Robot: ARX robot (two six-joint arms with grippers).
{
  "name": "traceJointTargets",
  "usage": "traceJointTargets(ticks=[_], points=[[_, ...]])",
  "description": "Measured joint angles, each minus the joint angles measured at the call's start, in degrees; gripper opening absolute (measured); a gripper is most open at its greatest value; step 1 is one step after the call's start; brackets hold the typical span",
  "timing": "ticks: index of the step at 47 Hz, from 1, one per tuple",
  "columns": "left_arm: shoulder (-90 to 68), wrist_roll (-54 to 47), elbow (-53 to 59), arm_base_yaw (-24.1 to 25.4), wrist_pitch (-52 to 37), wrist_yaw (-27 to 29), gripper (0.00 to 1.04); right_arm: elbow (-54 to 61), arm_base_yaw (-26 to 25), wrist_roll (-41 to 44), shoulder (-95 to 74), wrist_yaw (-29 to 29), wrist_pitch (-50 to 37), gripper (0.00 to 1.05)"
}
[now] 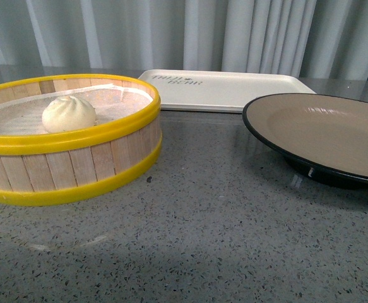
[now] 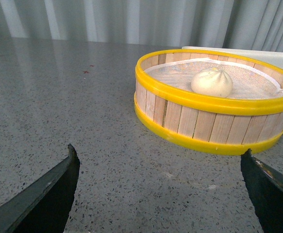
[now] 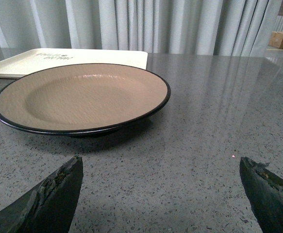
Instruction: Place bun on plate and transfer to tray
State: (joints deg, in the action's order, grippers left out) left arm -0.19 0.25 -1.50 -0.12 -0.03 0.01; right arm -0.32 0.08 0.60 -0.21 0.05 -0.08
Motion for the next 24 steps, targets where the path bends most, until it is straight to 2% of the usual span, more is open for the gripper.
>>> traceJointTargets(ticks=[24], points=[[0.00, 0.00, 0.00, 0.00, 0.00, 0.00, 0.98, 0.00, 0.00, 0.00, 0.00, 0.00, 0.00, 0.96]])
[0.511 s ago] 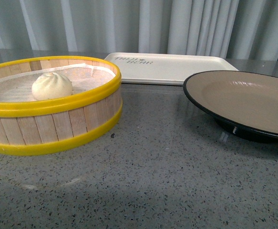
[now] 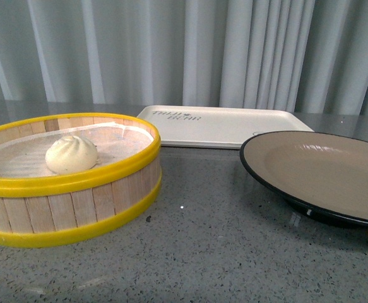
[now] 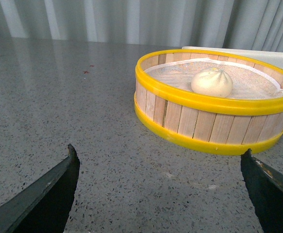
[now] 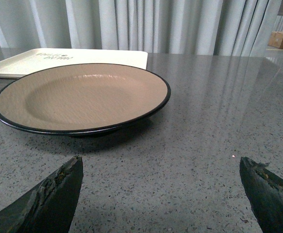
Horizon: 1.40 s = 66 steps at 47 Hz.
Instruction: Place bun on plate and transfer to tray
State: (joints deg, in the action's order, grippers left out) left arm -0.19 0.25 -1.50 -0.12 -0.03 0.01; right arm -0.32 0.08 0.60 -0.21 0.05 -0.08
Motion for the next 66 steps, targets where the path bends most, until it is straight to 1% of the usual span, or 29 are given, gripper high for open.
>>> traceJointTargets(ticks=[13, 14, 16, 18, 20, 23, 25, 26, 28, 30, 34, 36, 38, 39, 41, 43, 46, 49, 50, 54, 55, 58, 63, 66], points=[[0.00, 0.02, 0.00, 0.00, 0.02, 0.07, 0.98, 0.00, 0.00, 0.00, 0.00, 0.02, 0.00, 0.96], [-0.11, 0.42, -0.04, -0.13, 0.11, 0.68, 0.98, -0.02, 0.00, 0.00, 0.00, 0.00, 0.00, 0.96], [-1.16, 2.21, -0.13, -1.20, 0.37, 4.15, 0.98, 0.00, 0.00, 0.02, 0.00, 0.02, 0.00, 0.96], [-4.13, 5.92, -0.17, -2.10, -2.01, 7.78, 0.98, 0.00, 0.00, 0.00, 0.00, 0.00, 0.00, 0.96], [-7.63, 7.89, -0.31, -2.10, -5.77, 7.89, 0.98, 0.00, 0.00, 0.00, 0.00, -0.02, 0.00, 0.96], [-15.67, 10.21, -0.96, -1.03, -14.73, 4.98, 0.98, -0.02, 0.00, 0.02, 0.00, 0.07, 0.00, 0.96], [-21.14, 11.08, -2.03, 0.07, -21.05, 1.62, 0.98, 0.00, 0.00, 0.02, -0.02, 0.07, 0.00, 0.96], [-22.47, 11.15, -2.43, 0.33, -22.60, 1.20, 0.98, 0.00, 0.00, 0.02, 0.00, 0.04, 0.00, 0.96], [-27.89, 12.00, -4.17, 1.60, -28.70, -2.03, 0.98, 0.00, 0.00, 0.00, 0.00, 0.02, 0.00, 0.96], [-31.87, 12.24, -5.79, 2.36, -32.89, -4.98, 0.98, 0.00, 0.00, 0.02, 0.00, 0.00, 0.00, 0.96], [-44.94, 12.52, -12.20, 3.72, -45.00, -13.05, 0.98, 0.00, 0.00, 0.00, 0.00, 0.00, 0.00, 0.96], [-50.40, 12.35, -15.04, 3.72, -49.03, -16.66, 0.98, 0.00, 0.00, 0.00, 0.00, 0.02, 0.00, 0.96], [-55.39, 11.65, -18.25, 3.39, -50.56, -19.98, 0.98, 0.00, 0.00, 0.02, 0.00, 0.02, 0.00, 0.96], [-58.10, 10.86, -20.46, 3.02, -49.96, -22.12, 0.98, 0.00, 0.00, 0.00, 0.00, 0.02, 0.00, 0.96], [-62.25, 8.17, -24.50, 1.90, -46.84, -23.82, 0.98, 0.00, 0.00, 0.00, 0.00, 0.02, 0.00, 0.96], [-65.85, 5.57, -28.55, 0.76, -42.62, -23.34, 0.98, 0.00, 0.00, 0.00, 0.00, 0.02, 0.00, 0.96], [-69.81, 2.86, -34.38, -0.52, -36.02, -24.48, 0.98, 0.00, 0.00, 0.00, 0.00, 0.02, 0.00, 0.96], [-71.43, 1.36, -39.19, -1.51, -30.23, -24.06, 0.98, 0.00, 0.00, 0.00, 0.00, 0.02, 0.00, 0.96], [-71.82, 0.70, -41.46, -1.97, -26.95, -23.87, 0.98, 0.00, 0.00, 0.00, 0.00, 0.02, 0.00, 0.96], [-73.31, -1.46, -48.00, -3.50, -16.79, -20.68, 0.98, 0.00, 0.00, 0.00, 0.00, 0.02, 0.00, 0.96], [-73.64, -1.77, -48.89, -3.76, -15.06, -20.46, 0.98, 0.00, 0.00, 0.00, 0.00, 0.02, 0.00, 0.96], [-75.28, -3.65, -51.25, -4.96, -8.76, -17.42, 0.98, 0.00, 0.00, 0.00, 0.00, 0.02, 0.00, 0.96], [-77.70, -4.20, -53.11, -6.08, -1.55, -15.28, 0.98, 0.00, 0.00, 0.02, 0.00, 0.02, 0.00, 0.96], [-78.27, -4.33, -53.24, -6.51, 0.07, -13.97, 0.98, 0.00, 0.00, 0.00, 0.00, 0.02, 0.00, 0.96]])
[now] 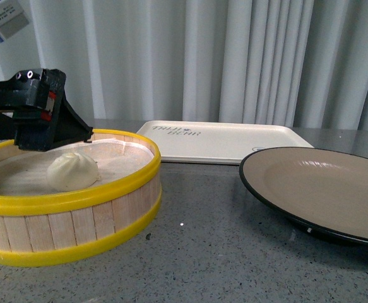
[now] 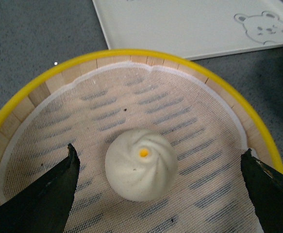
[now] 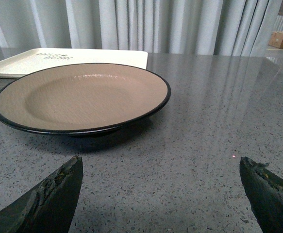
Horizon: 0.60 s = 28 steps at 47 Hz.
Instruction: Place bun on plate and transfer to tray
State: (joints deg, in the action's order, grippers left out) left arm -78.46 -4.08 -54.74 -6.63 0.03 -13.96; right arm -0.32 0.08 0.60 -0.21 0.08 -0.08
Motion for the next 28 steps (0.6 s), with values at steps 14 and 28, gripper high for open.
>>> traceJointTargets(ticks=[14, 28], points=[[-0.59, 0.55, -0.09, -1.40, 2.62, 0.35, 0.98, 0.00, 0.00, 0.00, 0.00, 0.00, 0.00, 0.96], [-2.89, 0.72, -0.09, -3.74, -0.50, 3.63, 0.98, 0.00, 0.00, 0.00, 0.00, 0.00, 0.00, 0.96]])
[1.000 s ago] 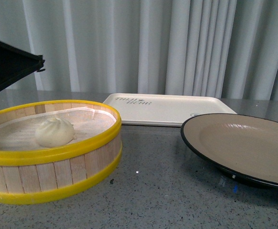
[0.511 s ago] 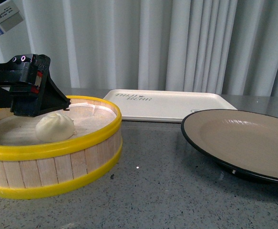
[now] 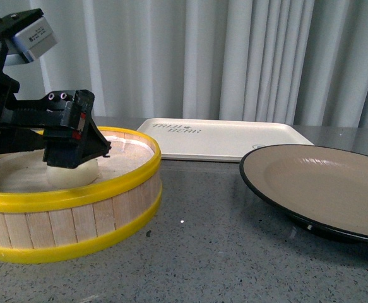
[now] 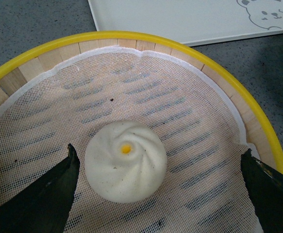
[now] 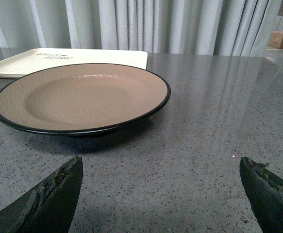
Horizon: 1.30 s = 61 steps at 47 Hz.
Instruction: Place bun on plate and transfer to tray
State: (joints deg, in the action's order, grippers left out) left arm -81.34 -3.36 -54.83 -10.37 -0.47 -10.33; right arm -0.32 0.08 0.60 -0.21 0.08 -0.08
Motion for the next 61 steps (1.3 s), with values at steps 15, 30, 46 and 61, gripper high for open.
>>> traceJointTargets(ticks=[15, 30, 46, 61], points=[[-4.11, -2.67, -1.27, -1.75, -1.97, 4.22, 0.98, 0.00, 0.00, 0.00, 0.00, 0.00, 0.00, 0.96], [-6.67, -3.28, -2.86, -1.97, -2.38, 4.81, 0.98, 0.00, 0.00, 0.00, 0.00, 0.00, 0.00, 0.96], [-9.70, -2.99, -4.66, -0.22, -2.21, 3.80, 0.49, 0.00, 0.00, 0.00, 0.00, 0.00, 0.00, 0.96], [-6.19, -0.87, -4.42, -0.61, -10.43, -4.07, 0.06, 0.00, 0.00, 0.00, 0.00, 0.00, 0.00, 0.96]])
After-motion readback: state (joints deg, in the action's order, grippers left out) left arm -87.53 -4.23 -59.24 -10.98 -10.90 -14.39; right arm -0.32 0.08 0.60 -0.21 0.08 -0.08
